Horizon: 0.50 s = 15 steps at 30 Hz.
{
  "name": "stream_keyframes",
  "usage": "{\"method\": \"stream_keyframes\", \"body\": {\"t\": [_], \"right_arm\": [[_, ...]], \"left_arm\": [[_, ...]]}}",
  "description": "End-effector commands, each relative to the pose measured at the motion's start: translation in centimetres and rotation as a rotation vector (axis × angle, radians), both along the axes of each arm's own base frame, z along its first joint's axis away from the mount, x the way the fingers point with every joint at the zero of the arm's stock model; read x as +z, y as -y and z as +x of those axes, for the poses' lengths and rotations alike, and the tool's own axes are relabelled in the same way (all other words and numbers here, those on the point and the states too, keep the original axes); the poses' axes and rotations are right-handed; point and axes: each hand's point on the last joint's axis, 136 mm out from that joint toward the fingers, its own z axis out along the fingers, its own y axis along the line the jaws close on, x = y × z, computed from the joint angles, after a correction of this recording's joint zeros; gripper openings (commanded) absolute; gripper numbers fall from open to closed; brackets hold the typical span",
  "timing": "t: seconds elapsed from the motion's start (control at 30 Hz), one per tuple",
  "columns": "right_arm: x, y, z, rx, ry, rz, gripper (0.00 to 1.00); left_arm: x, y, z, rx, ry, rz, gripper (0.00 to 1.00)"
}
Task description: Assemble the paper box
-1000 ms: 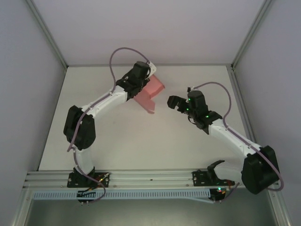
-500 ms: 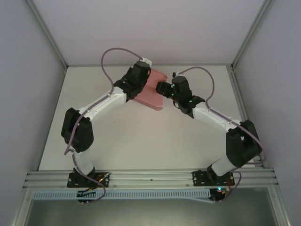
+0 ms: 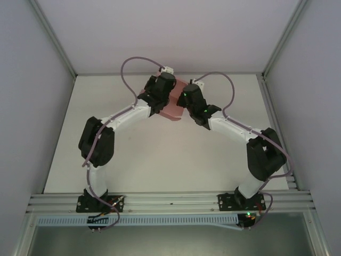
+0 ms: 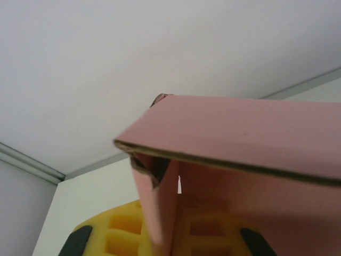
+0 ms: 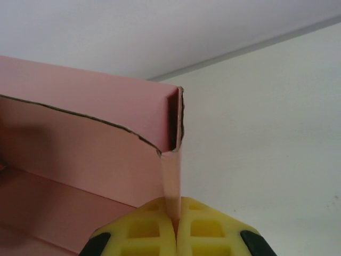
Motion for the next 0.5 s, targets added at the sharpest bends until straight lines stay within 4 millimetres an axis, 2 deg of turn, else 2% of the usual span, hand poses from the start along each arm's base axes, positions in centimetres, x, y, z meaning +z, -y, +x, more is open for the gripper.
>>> {"method": "stream_keyframes", "body": {"t": [0.0, 0.23, 0.3, 0.37, 0.4, 0.47], "right_arm": [[0.0, 7.3, -0.7, -0.257, -0.012, -0.164, 0.00], [-0.2, 7.0, -0.4, -0.262, -0.025, -0.183, 0.00], [0.0, 6.7, -0.3, -0.253, -0.009, -0.161, 0.00], [0.1, 5.9, -0.1, -0.227, 0.002, -0.121, 0.04], [0.1, 5.3, 0.0, -0.198, 0.005, -0.100, 0.06], [0.2, 4.1, 0.1, -0.146, 0.003, -0.072, 0.13]], "left_arm": [[2.7, -11.4, 0.6, 0.477, 0.114, 0.165, 0.00], [5.5, -10.0, -0.7, 0.474, 0.205, 0.258, 0.00], [6.2, -7.7, -1.2, 0.377, 0.240, 0.272, 0.00], [5.8, -4.9, -1.5, 0.262, 0.218, 0.257, 0.00], [4.8, -3.1, -1.5, 0.161, 0.159, 0.215, 0.00], [2.3, 0.2, -1.6, -0.063, -0.040, 0.004, 0.00]]}}
